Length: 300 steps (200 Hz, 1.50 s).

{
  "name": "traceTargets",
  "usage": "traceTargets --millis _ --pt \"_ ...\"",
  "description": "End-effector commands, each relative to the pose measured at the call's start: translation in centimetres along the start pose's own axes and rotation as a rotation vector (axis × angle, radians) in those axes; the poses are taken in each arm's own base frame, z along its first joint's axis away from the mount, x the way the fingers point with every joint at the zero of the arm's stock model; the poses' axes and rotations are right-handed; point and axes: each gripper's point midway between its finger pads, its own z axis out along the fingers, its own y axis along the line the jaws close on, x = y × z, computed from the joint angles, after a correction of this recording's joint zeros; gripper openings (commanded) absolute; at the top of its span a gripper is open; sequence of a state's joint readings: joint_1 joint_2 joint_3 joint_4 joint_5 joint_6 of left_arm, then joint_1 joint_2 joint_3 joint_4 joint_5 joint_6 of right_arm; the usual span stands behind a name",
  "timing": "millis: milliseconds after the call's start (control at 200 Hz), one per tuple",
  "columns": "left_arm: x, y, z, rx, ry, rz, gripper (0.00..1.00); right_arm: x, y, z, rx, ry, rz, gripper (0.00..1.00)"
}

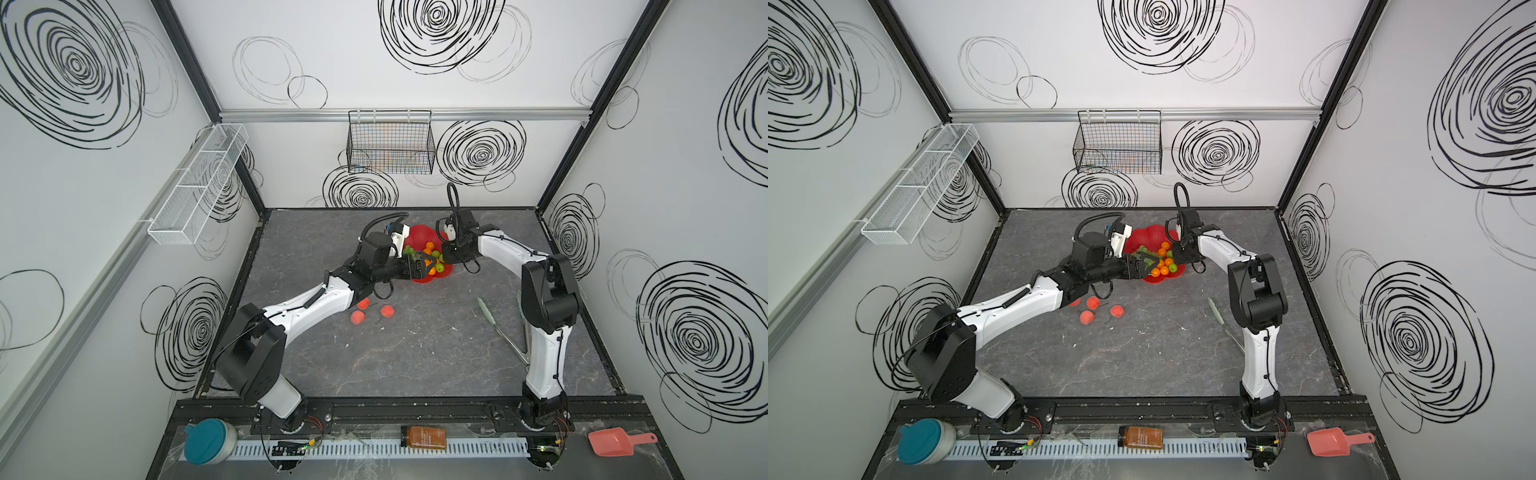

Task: Place and organize the fake fruits in the fruit bowl
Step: 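Open the right gripper over the bowl while the left arm draws back, then move the right gripper back toward the peaches near the bowl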

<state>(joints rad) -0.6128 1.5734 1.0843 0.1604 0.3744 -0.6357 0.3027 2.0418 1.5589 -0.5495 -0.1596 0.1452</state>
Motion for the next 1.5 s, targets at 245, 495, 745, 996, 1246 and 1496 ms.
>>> traceTargets --millis 245,495,745,996,1246,1496 --pt "-0.6 0.0 0.4 0.032 -0.016 0.016 0.96 -0.2 -0.1 -0.3 0.019 0.010 -0.023 0.40" --pt "-1.0 0.0 -0.1 0.024 -0.025 0.029 0.96 -0.6 0.0 -1.0 0.015 -0.006 -0.022 0.42" --pt "-3.3 -0.2 -4.3 -0.012 -0.086 0.041 0.96 -2.1 1.2 -4.6 -0.004 -0.090 -0.021 0.45" --pt "-3.2 2.1 -12.1 -0.113 -0.161 0.009 0.96 -1.9 3.1 -8.1 -0.050 -0.187 -0.020 0.46" --pt "-0.8 4.6 -16.4 -0.197 -0.181 -0.035 0.96 -0.6 5.8 -10.4 -0.097 -0.233 -0.043 0.47" --pt "1.5 6.2 -18.4 -0.250 -0.176 -0.076 0.96 2.0 10.3 -11.3 -0.144 -0.234 -0.097 0.47"
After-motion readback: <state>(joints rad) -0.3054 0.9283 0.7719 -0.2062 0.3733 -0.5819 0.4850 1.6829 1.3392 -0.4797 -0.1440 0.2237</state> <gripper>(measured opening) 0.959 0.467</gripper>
